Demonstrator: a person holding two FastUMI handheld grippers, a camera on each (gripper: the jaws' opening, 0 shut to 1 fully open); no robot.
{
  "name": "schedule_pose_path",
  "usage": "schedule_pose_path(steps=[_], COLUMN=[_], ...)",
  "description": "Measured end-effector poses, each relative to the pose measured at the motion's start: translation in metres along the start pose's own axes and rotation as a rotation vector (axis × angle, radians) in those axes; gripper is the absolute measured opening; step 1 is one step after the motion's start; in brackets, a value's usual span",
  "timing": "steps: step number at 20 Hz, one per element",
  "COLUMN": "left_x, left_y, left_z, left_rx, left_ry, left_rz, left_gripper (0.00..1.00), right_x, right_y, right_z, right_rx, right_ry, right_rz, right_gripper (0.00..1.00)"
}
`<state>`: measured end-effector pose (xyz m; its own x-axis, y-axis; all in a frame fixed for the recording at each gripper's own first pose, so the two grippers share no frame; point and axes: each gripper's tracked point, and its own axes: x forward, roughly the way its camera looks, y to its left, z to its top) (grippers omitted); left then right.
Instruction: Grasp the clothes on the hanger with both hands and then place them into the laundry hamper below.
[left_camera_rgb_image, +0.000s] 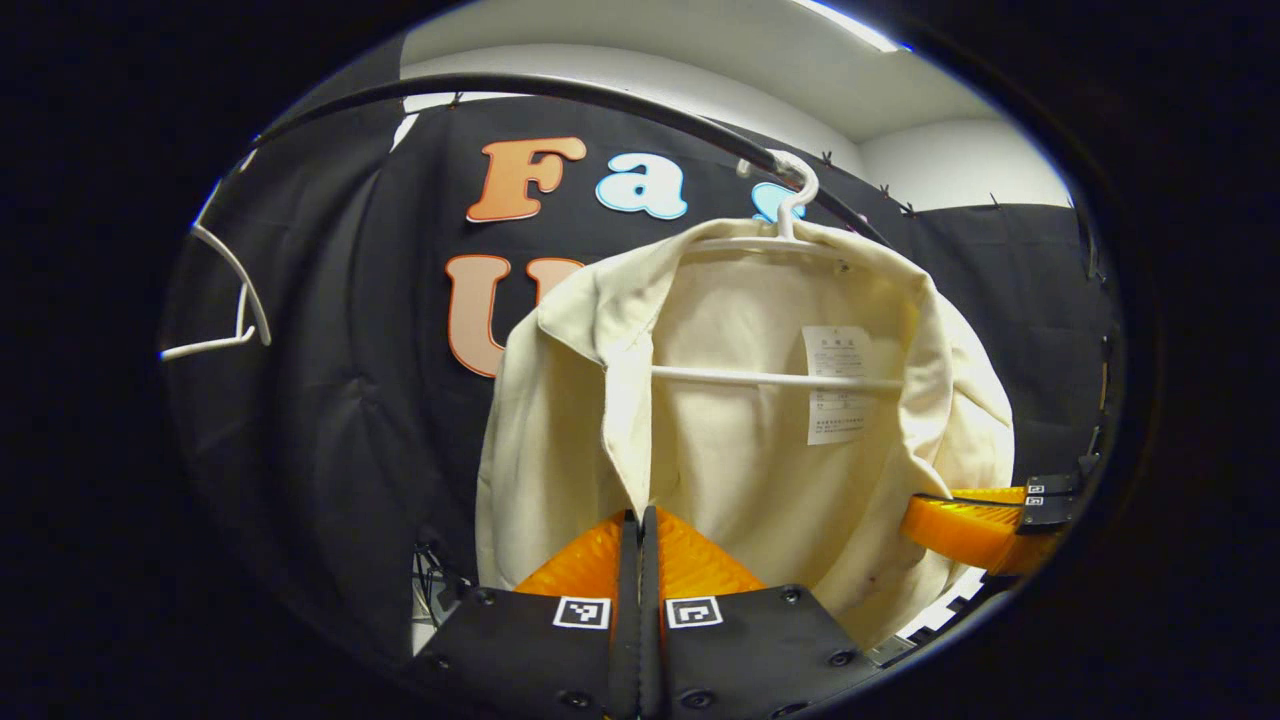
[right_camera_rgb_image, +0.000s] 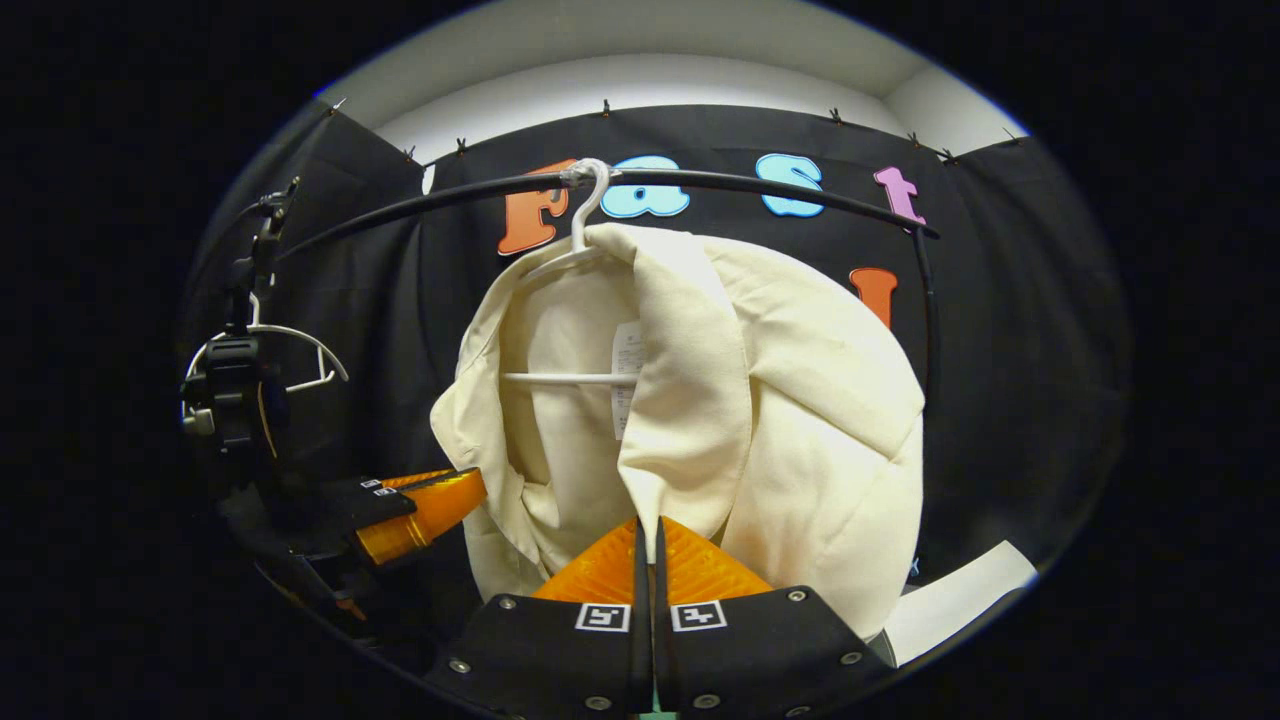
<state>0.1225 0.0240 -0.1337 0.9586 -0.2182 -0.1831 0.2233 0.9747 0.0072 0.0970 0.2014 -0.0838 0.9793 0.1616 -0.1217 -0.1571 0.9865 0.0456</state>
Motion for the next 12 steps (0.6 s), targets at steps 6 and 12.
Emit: schedule_pose_path(steps=[6, 12], left_x=[0.010, 0.018], left_y=[0.005, 0.004], left_z=[0.005, 0.008], left_rx=[-0.003, -0.040], left_ry=[-0.019, -0.036], left_rz=[0.007, -0.016], left_gripper=[0.07, 0.07], right_x=[-0.016, -0.040], right_y=[-0.009, -0.022], right_z=[0.018, 0.051], right_rx=[0.011, 0.012], right_ry=[-0.015, -0.057], right_rz=[0.042, 0.042], right_gripper=[0.00, 0.00])
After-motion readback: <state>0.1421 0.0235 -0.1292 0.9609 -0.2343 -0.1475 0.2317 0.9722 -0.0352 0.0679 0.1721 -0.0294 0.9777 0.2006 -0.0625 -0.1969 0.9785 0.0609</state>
